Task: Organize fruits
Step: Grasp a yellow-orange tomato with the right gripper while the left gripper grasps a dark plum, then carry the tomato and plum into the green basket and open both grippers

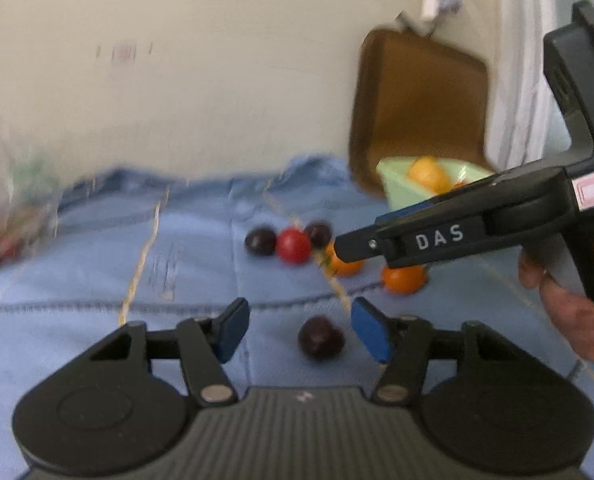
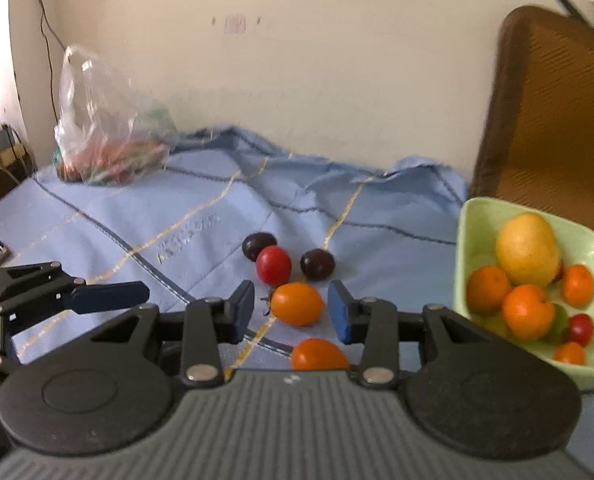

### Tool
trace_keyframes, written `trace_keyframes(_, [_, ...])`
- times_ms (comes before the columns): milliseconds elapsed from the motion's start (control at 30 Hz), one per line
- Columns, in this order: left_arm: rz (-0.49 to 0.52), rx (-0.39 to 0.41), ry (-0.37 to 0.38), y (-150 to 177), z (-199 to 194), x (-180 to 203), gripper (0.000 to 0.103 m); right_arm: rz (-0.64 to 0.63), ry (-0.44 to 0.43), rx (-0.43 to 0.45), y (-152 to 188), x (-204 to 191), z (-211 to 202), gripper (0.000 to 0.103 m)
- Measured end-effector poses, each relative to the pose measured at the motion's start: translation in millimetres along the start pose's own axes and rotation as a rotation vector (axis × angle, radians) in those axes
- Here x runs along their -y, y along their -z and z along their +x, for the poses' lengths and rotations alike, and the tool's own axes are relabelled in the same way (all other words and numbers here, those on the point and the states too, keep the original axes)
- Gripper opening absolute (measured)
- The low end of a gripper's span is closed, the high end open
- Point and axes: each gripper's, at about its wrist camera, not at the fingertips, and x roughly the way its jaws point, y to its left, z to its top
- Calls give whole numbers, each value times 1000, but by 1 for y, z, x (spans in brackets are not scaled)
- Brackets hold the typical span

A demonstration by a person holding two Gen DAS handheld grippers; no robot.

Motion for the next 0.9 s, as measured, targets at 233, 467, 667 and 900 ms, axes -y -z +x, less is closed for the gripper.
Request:
trace_keyframes(233, [3,-9,84,4,-1,-4,26,4,24,-70,6,-2,25,38])
trace_keyframes(467, [-66,11,110,4,-4,-18,26,-84,-4,93,31,-11,-50,38])
trace_keyframes(667, [-58,50,214,6,-15,-10,26,-121,23,80,82,-9,-90,39])
trace_keyframes(900, [64,-2,262,14,-18,32,26,-66,46,100,95,1,-99,39])
